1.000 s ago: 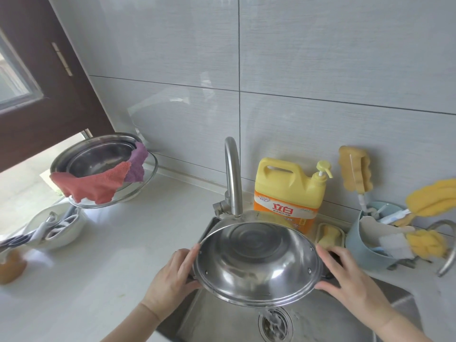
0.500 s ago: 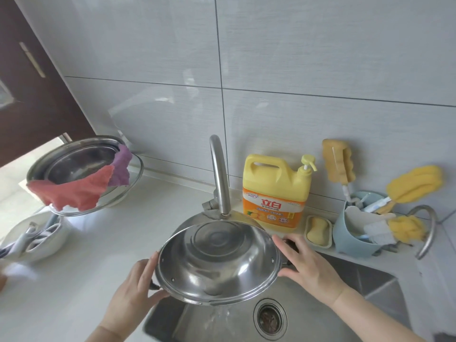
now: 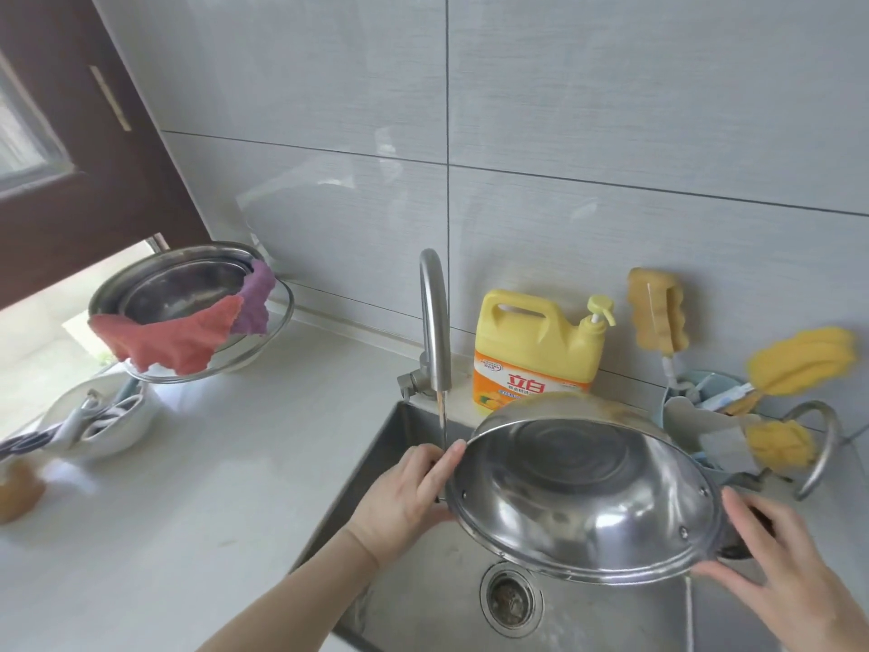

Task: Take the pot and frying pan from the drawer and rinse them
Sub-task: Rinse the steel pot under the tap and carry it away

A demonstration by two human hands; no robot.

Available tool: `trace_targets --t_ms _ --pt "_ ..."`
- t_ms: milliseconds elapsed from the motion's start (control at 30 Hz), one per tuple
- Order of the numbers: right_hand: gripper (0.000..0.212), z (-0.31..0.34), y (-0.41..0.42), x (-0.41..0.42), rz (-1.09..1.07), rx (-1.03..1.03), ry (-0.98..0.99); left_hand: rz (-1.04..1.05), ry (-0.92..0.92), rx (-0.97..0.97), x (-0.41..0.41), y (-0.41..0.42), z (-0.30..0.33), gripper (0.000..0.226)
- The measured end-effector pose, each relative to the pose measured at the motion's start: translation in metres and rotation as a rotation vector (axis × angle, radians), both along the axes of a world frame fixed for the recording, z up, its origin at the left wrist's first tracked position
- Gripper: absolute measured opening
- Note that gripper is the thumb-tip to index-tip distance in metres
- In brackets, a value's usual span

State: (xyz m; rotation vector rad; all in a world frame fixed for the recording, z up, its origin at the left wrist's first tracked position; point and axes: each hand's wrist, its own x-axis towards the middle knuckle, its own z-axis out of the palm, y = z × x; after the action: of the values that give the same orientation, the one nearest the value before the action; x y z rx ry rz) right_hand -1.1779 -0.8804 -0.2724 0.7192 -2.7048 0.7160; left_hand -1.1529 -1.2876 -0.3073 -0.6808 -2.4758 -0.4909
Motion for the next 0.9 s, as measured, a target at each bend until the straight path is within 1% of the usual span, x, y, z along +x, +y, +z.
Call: trace_targets --t_ms 100,200,300,367,433,500,533,600,633,700,833,900 --pt "0.085 0.006 0.005 0.001 0.002 0.026 0.046 -0.016 -0.002 -0.02 -0.005 0.007 0.002 0.095" --pt "0.083 0.009 0.003 -0.001 -0.002 0.031 0.062 -0.015 -0.003 -0.031 -0.006 0.006 0.002 0.104" --pt "0.078 0.007 -0.002 -0.005 -0.022 0.014 0.074 0.009 -0.023 -0.038 -0.002 -0.002 0.0 0.12" --pt "0.075 0.005 -0.008 -0.008 -0.03 0.036 0.082 0.027 -0.039 -0.047 0.003 -0.011 0.0 0.124" --pt "0.076 0.002 -0.018 -0.014 0.0 0.072 0.109 0.061 -0.055 -0.049 0.009 -0.022 -0.001 0.121" --pt "0.08 0.0 -0.033 -0.017 0.052 0.083 0.119 0.114 -0.058 -0.051 0.017 -0.036 -0.003 0.106" --pt "0.091 0.0 -0.042 -0.018 0.08 0.086 0.093 0.14 -0.069 -0.053 0.021 -0.044 -0.004 0.101" --pt "0.128 -0.003 -0.062 -0.021 0.126 0.115 -0.013 0.182 -0.114 -0.045 0.031 -0.061 -0.009 0.098" --pt "0.138 -0.007 -0.071 -0.023 0.148 0.126 -0.024 0.203 -0.133 -0.038 0.037 -0.07 -0.011 0.097" --pt "0.14 -0.014 -0.088 -0.029 0.217 0.125 0.015 0.248 -0.167 -0.028 0.05 -0.086 -0.012 0.095" --pt "0.134 -0.02 -0.13 -0.038 0.316 0.095 0.03 0.358 -0.234 0.026 0.075 -0.116 -0.009 0.078" --pt "0.133 -0.021 -0.149 -0.041 0.361 0.1 0.033 0.395 -0.252 0.035 0.084 -0.13 -0.007 0.079"
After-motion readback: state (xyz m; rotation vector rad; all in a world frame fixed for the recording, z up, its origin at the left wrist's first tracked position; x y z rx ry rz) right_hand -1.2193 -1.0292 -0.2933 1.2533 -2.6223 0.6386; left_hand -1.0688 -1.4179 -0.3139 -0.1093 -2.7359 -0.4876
